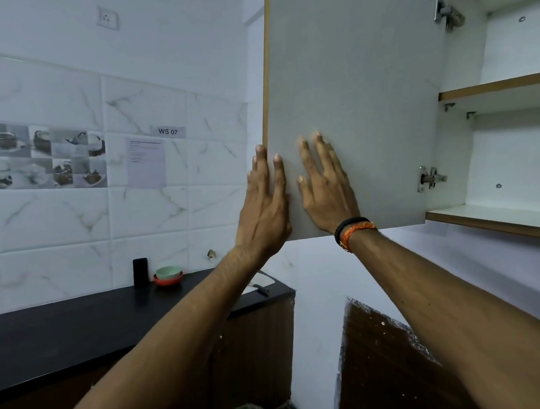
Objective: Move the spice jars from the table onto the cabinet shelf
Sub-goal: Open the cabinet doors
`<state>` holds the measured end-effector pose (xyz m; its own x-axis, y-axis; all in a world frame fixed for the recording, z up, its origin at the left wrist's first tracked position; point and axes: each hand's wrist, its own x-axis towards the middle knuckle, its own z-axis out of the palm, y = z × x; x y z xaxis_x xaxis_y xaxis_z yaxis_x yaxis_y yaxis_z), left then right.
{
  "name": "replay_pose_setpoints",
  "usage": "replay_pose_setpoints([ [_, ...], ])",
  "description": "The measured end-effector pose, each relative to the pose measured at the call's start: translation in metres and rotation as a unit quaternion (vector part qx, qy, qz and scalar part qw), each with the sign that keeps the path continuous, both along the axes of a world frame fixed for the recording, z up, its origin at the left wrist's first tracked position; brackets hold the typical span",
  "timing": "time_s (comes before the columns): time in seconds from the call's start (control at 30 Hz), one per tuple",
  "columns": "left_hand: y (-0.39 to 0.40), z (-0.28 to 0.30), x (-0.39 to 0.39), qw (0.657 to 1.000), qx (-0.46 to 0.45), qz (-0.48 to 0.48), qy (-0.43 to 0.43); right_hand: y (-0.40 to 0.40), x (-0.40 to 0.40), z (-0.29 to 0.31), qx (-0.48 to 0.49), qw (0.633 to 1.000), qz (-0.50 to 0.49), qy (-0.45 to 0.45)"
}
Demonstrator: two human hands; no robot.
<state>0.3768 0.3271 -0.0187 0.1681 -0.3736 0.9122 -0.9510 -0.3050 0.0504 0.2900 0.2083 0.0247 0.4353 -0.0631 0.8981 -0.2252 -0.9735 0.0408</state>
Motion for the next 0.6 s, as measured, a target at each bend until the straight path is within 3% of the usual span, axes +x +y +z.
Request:
replay_pose_setpoints([
  [0.33, -0.007, 0.001, -0.009, 0.995, 0.018, 0.099, -0.012, -0.020, -0.029, 0.009, -0.033, 0.994, -0.026, 0.097],
  [0.6, -0.045, 0.010, -0.059, 0.986, 0.011, 0.119, -0.114, -0.061, -0.101, 0.019, -0.028, 0.981, -0.140, 0.131],
])
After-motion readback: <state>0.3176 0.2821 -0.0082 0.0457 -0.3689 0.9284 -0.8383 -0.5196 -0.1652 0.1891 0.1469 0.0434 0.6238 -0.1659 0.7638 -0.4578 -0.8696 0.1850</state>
